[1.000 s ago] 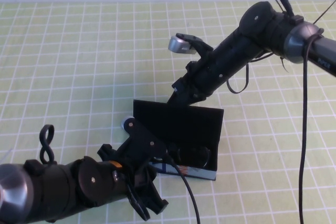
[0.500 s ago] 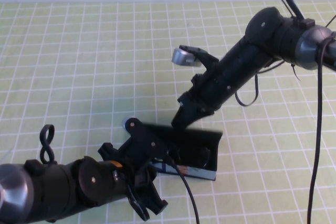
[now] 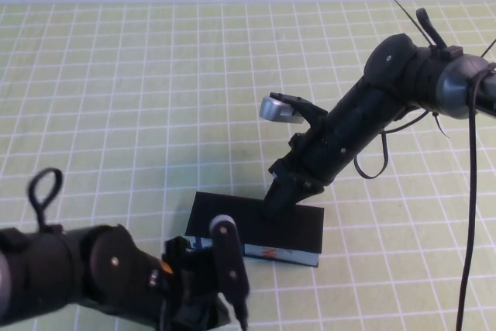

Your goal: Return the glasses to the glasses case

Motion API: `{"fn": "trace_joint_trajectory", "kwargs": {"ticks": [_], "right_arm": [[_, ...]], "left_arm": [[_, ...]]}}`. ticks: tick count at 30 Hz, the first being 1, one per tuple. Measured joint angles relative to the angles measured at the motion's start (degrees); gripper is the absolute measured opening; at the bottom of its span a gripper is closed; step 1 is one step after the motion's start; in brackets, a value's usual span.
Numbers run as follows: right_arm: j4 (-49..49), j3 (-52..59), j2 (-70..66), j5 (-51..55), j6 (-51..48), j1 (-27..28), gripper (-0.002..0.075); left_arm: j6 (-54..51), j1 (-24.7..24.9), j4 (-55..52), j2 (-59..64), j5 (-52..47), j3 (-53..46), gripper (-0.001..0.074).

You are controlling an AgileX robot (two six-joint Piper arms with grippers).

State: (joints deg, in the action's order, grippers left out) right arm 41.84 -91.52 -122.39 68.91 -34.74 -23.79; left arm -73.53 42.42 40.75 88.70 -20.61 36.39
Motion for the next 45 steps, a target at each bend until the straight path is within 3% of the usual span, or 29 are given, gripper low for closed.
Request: {"fn": "trace_joint_trajectory", "kwargs": {"ticks": [10,15,21,25,38,45], "right_arm": [[-8.8,0.1,7.3,0.0,-0.7,0.0,-0.0017],[-21.1,0.1,17.0,-2.4,8.4,0.0,-0.0017],[-37.4,0.2,29.8,-7.7,25.1,0.0,-0.0017],[-41.0,2.2,38.6,-13.0,30.0,0.0,-0.0017],[-42.4,35.0,73.6,-33.2,31.1,0.0,-0.0017],[-42.6,51.0,90.8,-37.9,31.2,0.0,-0.0017]], "left_arm": [[29.5,-16.8,-16.5,-10.9,-18.2,8.4,-0.0004],[37.0,-24.9,-17.3,-16.3,-25.3,15.3,-0.0004],[43.3,-32.3,-16.6,-25.0,-26.9,17.9,-0.0004],[44.3,-36.4,-14.7,-32.0,-26.9,17.3,-0.0004],[50.8,-39.0,-13.3,-54.1,-23.3,7.7,-0.0004],[53.4,-39.0,-13.3,-68.8,-19.3,-1.3,-0.0004]]}}
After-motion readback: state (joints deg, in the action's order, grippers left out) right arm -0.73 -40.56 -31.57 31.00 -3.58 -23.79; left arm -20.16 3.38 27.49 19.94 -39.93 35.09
